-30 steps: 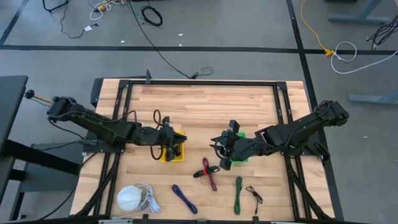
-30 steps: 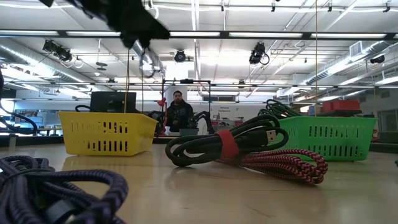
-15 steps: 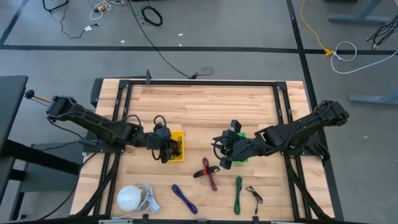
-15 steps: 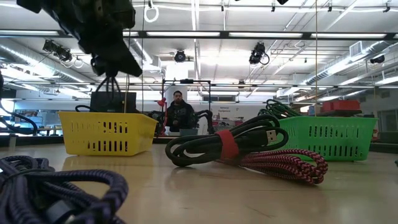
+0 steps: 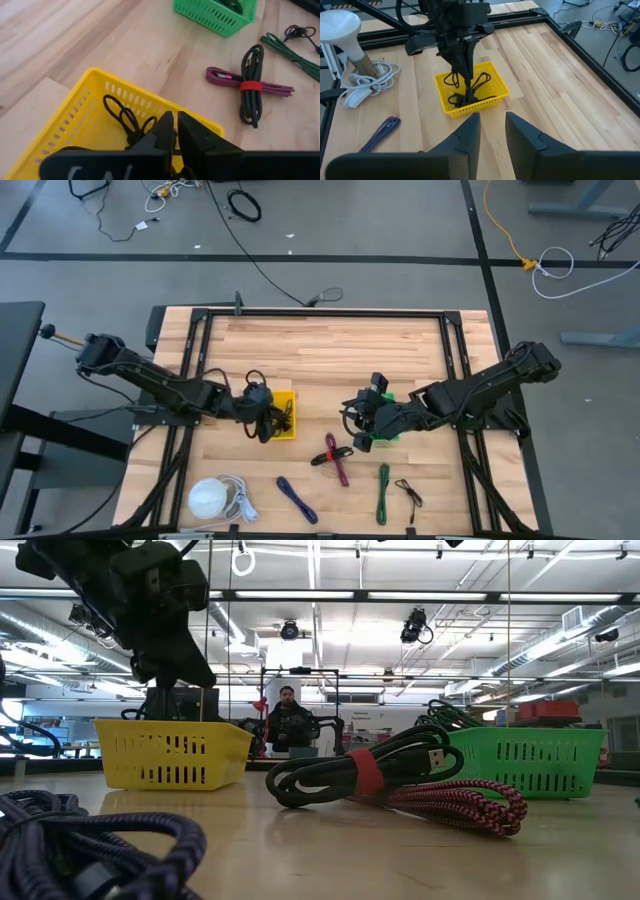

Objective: Pick & Place USB Port
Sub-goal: Put the black charger cable into the yellow bin

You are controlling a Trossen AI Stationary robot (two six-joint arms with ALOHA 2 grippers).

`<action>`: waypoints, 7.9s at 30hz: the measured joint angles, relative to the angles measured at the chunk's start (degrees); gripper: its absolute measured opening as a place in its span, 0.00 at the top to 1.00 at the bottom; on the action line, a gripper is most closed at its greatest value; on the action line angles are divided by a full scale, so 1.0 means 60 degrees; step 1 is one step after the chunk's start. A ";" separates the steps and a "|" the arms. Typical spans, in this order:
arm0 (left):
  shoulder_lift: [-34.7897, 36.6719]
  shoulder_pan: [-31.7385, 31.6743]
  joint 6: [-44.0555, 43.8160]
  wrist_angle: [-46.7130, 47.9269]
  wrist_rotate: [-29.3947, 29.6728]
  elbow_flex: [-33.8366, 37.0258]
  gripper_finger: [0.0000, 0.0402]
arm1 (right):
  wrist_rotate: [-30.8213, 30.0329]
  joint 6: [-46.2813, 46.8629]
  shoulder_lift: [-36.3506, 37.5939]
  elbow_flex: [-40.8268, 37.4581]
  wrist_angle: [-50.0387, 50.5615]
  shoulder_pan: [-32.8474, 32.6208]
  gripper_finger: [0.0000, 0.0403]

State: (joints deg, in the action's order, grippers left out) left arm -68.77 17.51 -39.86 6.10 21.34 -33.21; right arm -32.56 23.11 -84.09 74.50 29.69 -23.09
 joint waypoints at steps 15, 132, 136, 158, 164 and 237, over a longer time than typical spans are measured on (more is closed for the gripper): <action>-0.0686 -0.0215 -0.0501 0.0170 0.0683 -0.0004 0.82 | 0.0000 -0.0003 -0.0004 -0.0007 -0.0014 -0.0004 0.77; -0.0639 0.0183 0.3345 -0.2546 0.0784 -0.0011 0.73 | 0.1549 0.0731 -0.1383 -0.1162 0.0124 -0.0423 0.95; -0.0639 0.0183 0.3645 -0.2806 0.0787 -0.0011 0.73 | 0.0567 0.0734 -0.0432 -0.1162 0.0355 -0.0415 0.95; -0.0642 0.0206 0.7534 -1.0076 0.0464 -0.0004 0.73 | -0.1119 -0.1509 0.1173 -0.1155 -0.2712 -0.0404 0.95; -0.0642 0.0040 0.7803 -1.1371 -0.0430 -0.0004 0.73 | -0.0567 -0.2644 0.1014 -0.1144 -0.4466 -0.0381 0.95; -0.0646 -0.0574 0.8258 -1.2455 -0.2308 -0.0026 0.73 | 0.2290 -0.2996 -0.0885 -0.1147 -0.6791 0.0891 0.95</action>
State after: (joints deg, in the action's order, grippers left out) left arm -72.64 14.06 9.69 -68.63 7.49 -33.36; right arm -18.82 5.13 -89.41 67.61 -11.05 -17.74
